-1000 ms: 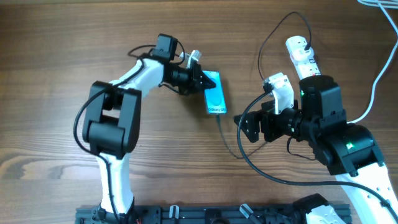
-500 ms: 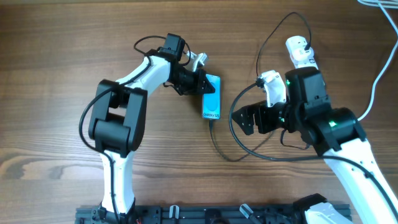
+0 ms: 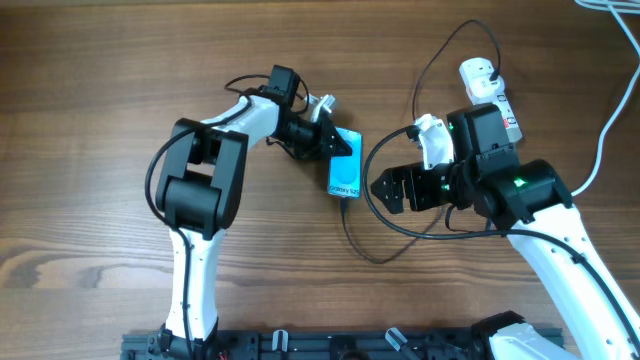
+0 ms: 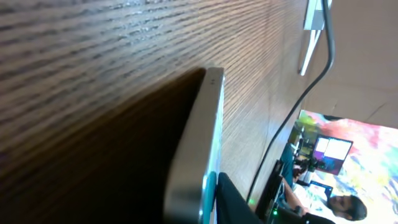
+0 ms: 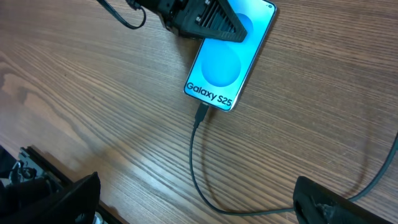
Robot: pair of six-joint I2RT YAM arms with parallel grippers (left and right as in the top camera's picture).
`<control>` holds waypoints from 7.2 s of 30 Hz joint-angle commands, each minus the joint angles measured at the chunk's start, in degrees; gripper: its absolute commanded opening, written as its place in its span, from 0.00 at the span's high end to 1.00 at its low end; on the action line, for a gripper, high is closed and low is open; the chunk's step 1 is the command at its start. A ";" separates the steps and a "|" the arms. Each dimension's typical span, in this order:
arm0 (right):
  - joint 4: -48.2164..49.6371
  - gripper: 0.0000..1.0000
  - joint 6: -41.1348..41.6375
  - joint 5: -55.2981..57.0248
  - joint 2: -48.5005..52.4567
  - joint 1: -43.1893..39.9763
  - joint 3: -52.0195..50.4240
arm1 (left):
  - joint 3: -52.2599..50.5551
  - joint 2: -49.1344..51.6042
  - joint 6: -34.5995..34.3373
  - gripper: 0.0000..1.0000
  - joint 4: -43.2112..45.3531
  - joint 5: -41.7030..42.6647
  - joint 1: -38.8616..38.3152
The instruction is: Plug charger to phone and switch on socket
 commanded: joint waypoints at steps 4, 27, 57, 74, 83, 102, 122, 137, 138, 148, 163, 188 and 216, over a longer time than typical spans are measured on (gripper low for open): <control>-0.04 0.00 1.03 0.68 0.74 -0.07 0.55 | -1.81 3.76 1.11 0.75 -0.70 -11.32 -0.04; 3.10 0.01 14.75 11.98 0.87 -0.07 -4.31 | -1.79 3.69 -2.12 0.48 -6.47 -13.57 2.60; 3.54 0.00 14.10 13.07 0.87 -0.07 -4.31 | -1.64 3.69 -6.60 0.46 -10.16 -14.19 4.70; 7.67 0.00 15.96 13.03 0.87 -0.09 -4.31 | -1.62 2.78 -6.80 0.00 -10.40 -13.81 4.92; 7.80 0.01 16.26 13.03 0.87 -0.07 -4.31 | -1.64 -17.94 -6.80 0.00 -21.38 -33.00 4.94; 5.18 0.00 16.22 13.03 0.90 -0.07 -4.31 | -6.88 -65.70 -13.20 0.00 -30.14 -68.35 -8.83; 4.59 0.00 17.75 13.03 0.90 -0.07 -4.31 | -17.22 -96.02 -3.10 0.00 -25.14 -46.21 23.17; 6.34 0.00 18.95 13.07 0.90 -0.09 -4.31 | -23.45 -112.02 -8.13 0.00 -30.77 -47.32 23.17; 6.34 0.00 18.93 13.07 0.90 -0.07 -4.31 | -23.45 -112.02 -8.66 0.00 -31.01 -47.32 23.17; 7.28 0.00 18.97 13.07 0.90 -0.09 -4.31 | -23.45 -111.99 -12.17 0.00 -35.54 -48.22 23.17; 12.59 0.00 18.64 28.98 0.87 -0.59 -6.43 | -36.28 -111.99 -12.37 0.00 -7.13 -49.07 23.17; 11.54 0.77 14.10 25.99 31.23 -26.27 22.49 | -48.59 -116.32 -13.68 0.00 1.95 -47.56 23.17; 26.01 0.96 14.10 28.70 46.01 -28.68 23.32 | -48.92 -119.54 -11.96 0.00 -9.90 -55.30 23.17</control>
